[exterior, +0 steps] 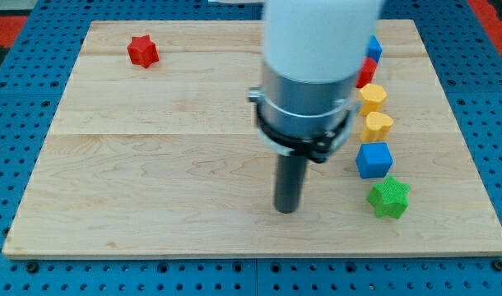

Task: Push the red star to the top left of the green circle

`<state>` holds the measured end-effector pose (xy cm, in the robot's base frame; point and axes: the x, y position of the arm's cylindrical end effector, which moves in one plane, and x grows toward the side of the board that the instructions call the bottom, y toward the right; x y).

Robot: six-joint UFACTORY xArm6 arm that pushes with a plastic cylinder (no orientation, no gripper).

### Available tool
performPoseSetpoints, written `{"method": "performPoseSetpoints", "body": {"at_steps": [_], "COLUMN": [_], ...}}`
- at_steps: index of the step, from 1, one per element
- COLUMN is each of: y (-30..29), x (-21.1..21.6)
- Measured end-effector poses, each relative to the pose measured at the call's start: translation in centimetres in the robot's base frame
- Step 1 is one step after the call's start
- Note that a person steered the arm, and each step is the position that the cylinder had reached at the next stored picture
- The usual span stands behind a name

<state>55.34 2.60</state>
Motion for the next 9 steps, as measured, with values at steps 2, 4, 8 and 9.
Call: {"method": "performPoseSetpoints", "body": {"at_steps": [2,4,8,9], "y": [-1.1,-12.1,-23.4,-21.2], "x": [-0.8,-7.9,-25.7,-28.3]}}
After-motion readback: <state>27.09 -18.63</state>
